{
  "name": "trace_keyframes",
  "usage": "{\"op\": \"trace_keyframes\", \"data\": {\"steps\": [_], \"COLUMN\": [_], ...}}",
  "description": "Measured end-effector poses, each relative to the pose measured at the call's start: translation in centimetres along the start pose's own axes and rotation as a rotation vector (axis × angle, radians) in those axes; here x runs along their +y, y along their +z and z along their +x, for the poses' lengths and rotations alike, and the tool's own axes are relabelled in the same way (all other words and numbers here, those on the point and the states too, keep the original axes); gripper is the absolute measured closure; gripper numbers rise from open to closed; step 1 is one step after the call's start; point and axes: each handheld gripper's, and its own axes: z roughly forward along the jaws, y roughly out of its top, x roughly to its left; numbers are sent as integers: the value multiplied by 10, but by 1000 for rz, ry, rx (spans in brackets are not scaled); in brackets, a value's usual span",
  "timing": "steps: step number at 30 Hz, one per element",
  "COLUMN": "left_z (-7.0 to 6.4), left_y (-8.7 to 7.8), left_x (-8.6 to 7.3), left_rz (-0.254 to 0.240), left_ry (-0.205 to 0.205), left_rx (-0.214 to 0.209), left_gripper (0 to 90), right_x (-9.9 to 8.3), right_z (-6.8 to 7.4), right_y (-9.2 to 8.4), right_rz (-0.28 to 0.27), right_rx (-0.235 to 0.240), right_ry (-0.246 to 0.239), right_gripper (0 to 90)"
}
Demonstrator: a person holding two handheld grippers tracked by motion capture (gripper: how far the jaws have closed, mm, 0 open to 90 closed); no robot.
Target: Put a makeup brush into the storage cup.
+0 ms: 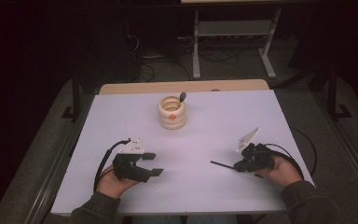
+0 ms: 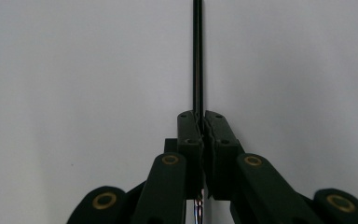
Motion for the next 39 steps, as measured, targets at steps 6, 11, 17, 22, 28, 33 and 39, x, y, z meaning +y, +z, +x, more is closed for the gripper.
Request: {"op": "trace_keyframes", "data": {"steps": [6,11,17,22,28,33,39], "left_z": [-1,-3,-5,-9,-14,-19,-24], "left_y": [2,4,6,7,11,16,22], "left_x": [2,6,17,27,36,41,48], "left_rz": [10,19,34,45,54,81,112], "left_ry": [14,22,54,84,121,151,178], "left_rx": [1,-9,-14,-25,-48,-63,-100], "left_gripper": [370,385,387,396,442,466,483], "right_x": [14,27,45,63,80,94,107], "right_z": [5,12,19,26,32,39,43], "right_y": [-4,-6,-9,-13,-13,-12,-8], "right_rz": [-29,-46,-68,-81,-89,-88,-82], "right_rx": [20,41,73,98,135,152,184], "right_ry": [-25,-57,-103,-143,-184,-222,-248], "right_gripper": [851,851,850,850,850,850,850]}}
